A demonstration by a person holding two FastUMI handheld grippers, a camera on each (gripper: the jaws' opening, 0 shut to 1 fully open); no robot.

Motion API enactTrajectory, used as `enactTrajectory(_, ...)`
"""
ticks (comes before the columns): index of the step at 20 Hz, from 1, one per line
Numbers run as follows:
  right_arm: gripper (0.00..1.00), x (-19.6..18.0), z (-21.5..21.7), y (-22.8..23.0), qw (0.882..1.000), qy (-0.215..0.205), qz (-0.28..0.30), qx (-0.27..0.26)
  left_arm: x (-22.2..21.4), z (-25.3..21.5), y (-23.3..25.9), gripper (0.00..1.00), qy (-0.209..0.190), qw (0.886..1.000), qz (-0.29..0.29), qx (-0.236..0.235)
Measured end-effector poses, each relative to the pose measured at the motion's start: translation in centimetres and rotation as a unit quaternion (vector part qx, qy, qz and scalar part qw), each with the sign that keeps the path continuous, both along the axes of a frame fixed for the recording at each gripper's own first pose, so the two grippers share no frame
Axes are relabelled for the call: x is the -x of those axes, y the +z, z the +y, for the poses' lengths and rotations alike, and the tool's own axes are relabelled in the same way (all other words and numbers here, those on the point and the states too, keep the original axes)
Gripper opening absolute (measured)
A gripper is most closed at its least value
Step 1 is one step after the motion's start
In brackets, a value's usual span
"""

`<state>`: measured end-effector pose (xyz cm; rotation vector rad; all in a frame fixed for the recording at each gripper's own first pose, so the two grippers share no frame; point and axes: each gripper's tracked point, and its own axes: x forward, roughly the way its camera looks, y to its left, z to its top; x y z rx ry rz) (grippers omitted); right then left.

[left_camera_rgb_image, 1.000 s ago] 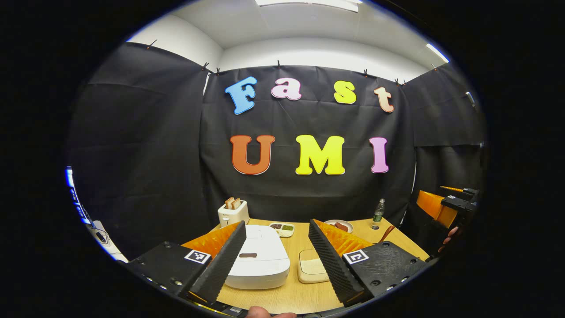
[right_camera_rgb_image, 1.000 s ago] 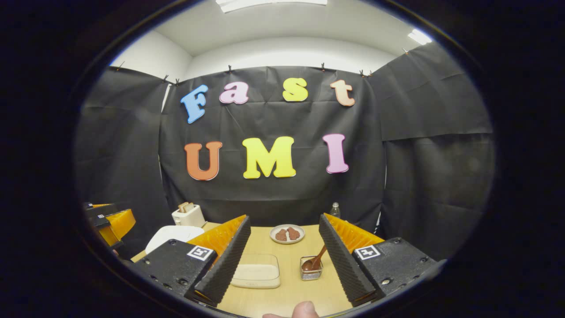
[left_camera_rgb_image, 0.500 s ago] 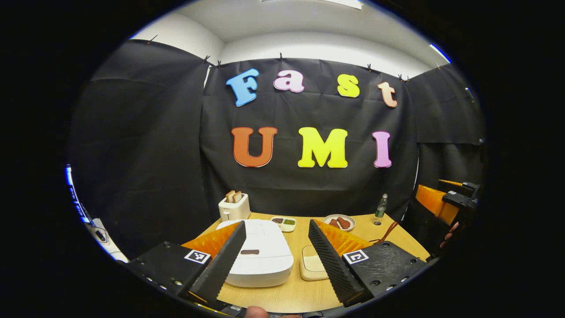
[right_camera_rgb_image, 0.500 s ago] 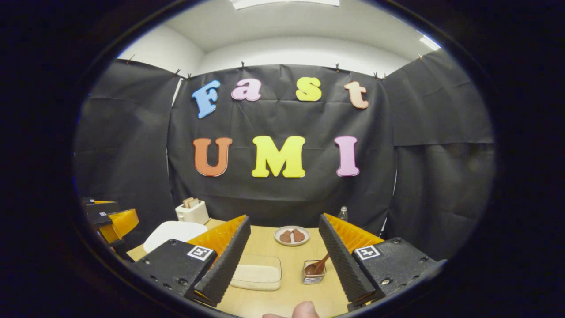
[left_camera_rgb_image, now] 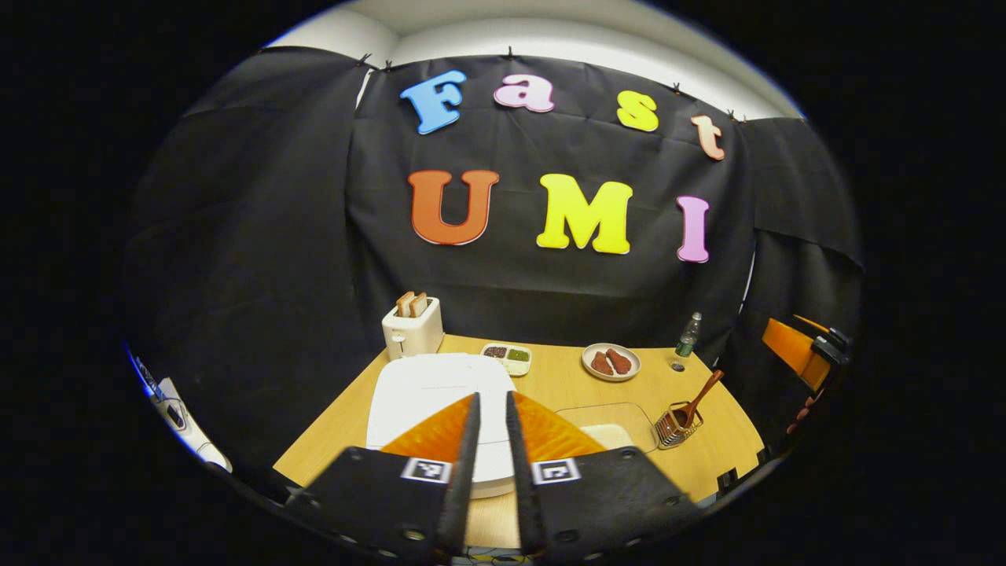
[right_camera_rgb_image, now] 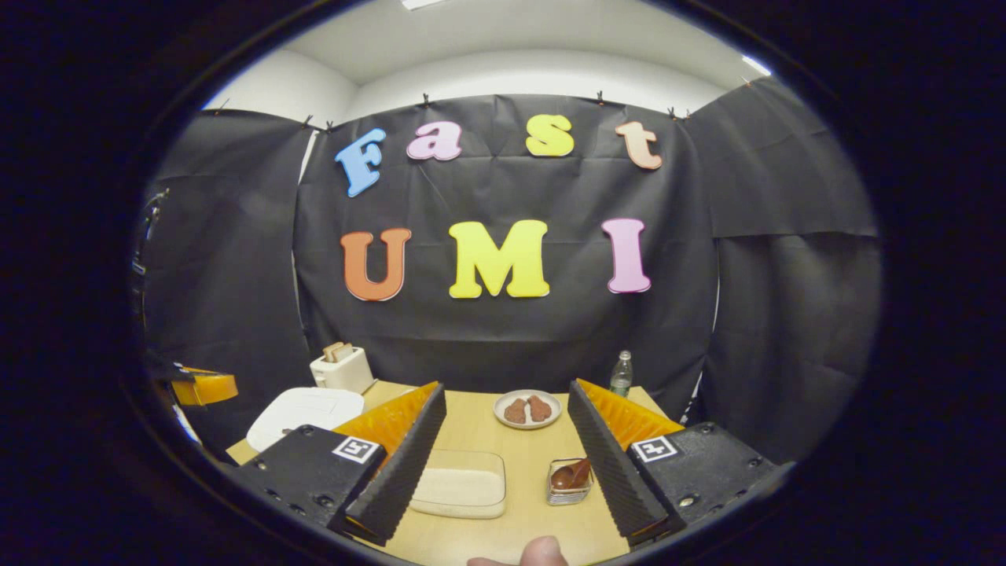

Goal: Close the left gripper, press the button to open the rice cooker; take a wooden spoon from the chopstick holder with the right hand, scoop a spoonful of rice and pour it into the rice cooker, then put the wooden spoon back into the chopstick holder.

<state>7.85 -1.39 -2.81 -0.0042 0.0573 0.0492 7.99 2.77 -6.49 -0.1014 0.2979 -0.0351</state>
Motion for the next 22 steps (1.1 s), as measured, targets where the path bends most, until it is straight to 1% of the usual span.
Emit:
enactTrajectory(1, 0.99, -0.6, -0.3, -0.4, 1.0, -0.001, 0.003, 0.001, -0.6, 0.0, -1.0, 0.08, 0.0, 1.0, 0.017, 0.005)
enactTrajectory(3, 1.0, -1.6, -0.7, -1.1, 1.0, 0.0, 0.014, -0.003, -1.6, 0.7, -2.7, 0.06, 0.002, 0.999, 0.046, 0.008)
enactTrajectory(4, 1.0, -1.9, -0.7, -1.4, 1.0, 0.002, 0.017, -0.002, -2.2, 1.0, -3.4, 0.07, 0.006, 0.998, 0.059, 0.011)
enactTrajectory(5, 1.0, -2.3, -1.1, -1.4, 1.0, -0.001, 0.017, 0.0, -1.0, 1.7, -3.0, 0.08, 0.012, 0.998, 0.067, 0.02)
enactTrajectory(6, 1.0, -2.6, -1.5, -1.4, 1.0, -0.005, 0.017, 0.002, -2.6, 1.4, -4.3, 0.0, 0.009, 0.996, 0.083, 0.034)
enactTrajectory(8, 1.0, -3.4, -2.2, -2.2, 1.0, -0.011, 0.026, 0.004, -4.9, 1.5, -6.1, 0.0, 0.008, 0.994, 0.1, 0.045)
enactTrajectory(11, 1.0, -4.0, -3.5, -3.4, 0.999, -0.023, 0.045, 0.002, -7.3, 2.7, -9.9, 0.0, 0.013, 0.987, 0.148, 0.059)
enactTrajectory(13, 0.99, -4.6, -4.2, -3.9, 0.998, -0.031, 0.055, 0.002, -7.8, 3.4, -12.3, 0.0, 0.024, 0.979, 0.191, 0.072)
enactTrajectory(14, 1.0, -4.7, -4.6, -4.1, 0.998, -0.035, 0.06, 0.003, -7.8, 3.3, -12.8, 0.0, 0.024, 0.976, 0.202, 0.079)
enactTrajectory(16, 0.99, -4.9, -4.9, -4.5, 0.997, -0.04, 0.066, 0.001, -8.0, 3.8, -13.2, 0.0, 0.025, 0.974, 0.208, 0.08)
enactTrajectory(20, 0.99, -5.4, -4.3, -4.6, 0.997, -0.037, 0.069, 0.001, -7.6, 3.7, -13.9, 0.0, 0.025, 0.972, 0.218, 0.09)
enactTrajectory(21, 1.0, -5.3, -4.0, -4.8, 0.997, -0.034, 0.069, 0.001, -7.3, 3.7, -14.0, 0.0, 0.028, 0.969, 0.223, 0.101)
enactTrajectory(22, 1.0, -5.3, -3.7, -4.9, 0.997, -0.031, 0.071, 0.001, -7.1, 3.7, -14.7, 0.0, 0.03, 0.964, 0.239, 0.116)
